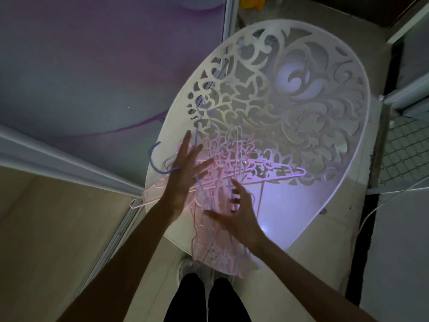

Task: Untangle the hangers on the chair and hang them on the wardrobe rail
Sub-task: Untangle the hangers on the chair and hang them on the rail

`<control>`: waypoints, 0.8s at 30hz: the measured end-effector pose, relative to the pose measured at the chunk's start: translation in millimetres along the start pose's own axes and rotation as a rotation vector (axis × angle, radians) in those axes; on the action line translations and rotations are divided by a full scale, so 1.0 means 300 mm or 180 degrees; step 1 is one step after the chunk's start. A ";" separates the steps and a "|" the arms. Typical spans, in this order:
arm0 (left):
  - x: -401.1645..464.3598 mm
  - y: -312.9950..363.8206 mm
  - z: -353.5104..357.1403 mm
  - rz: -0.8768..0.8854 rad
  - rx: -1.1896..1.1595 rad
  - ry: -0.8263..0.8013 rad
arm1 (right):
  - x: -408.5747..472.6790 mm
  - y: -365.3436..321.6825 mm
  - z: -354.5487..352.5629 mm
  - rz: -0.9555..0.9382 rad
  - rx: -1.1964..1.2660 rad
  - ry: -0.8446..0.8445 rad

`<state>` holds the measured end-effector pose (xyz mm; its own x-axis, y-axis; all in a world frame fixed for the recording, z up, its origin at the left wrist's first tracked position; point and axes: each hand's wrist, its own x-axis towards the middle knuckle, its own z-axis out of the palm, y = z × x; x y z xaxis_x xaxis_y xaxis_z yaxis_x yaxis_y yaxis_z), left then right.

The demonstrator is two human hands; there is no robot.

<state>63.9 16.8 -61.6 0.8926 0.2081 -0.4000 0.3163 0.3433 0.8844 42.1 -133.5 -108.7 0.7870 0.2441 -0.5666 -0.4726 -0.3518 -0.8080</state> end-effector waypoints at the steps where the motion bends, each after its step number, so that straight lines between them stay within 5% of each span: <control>1: 0.001 0.005 -0.033 0.0011 -0.0106 0.0071 | 0.004 0.006 0.028 0.0058 -0.0109 -0.0229; 4: -0.015 0.029 -0.143 -0.0106 -0.0278 0.0296 | 0.038 0.038 0.057 0.0123 -0.0350 -0.0671; 8: -0.062 0.055 -0.266 -0.0480 -0.0092 0.0627 | 0.127 0.100 0.025 -0.0282 -0.1838 0.0248; 12: -0.122 0.032 -0.351 -0.0708 0.0302 0.0689 | 0.144 0.124 0.109 -0.0292 -0.2893 0.0032; 19: -0.156 -0.089 -0.354 -0.0760 0.0613 0.1415 | 0.108 0.135 0.161 -0.1042 -0.2920 0.0771; 24: -0.163 -0.117 -0.299 -0.0483 0.0464 0.1382 | 0.100 0.132 0.130 -0.0391 -0.2797 0.0667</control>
<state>-19.6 76.6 -94.9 0.6260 0.5394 -0.5631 0.5020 0.2738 0.8204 31.5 -104.9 -164.1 0.9084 0.1865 -0.3743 0.0242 -0.9170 -0.3982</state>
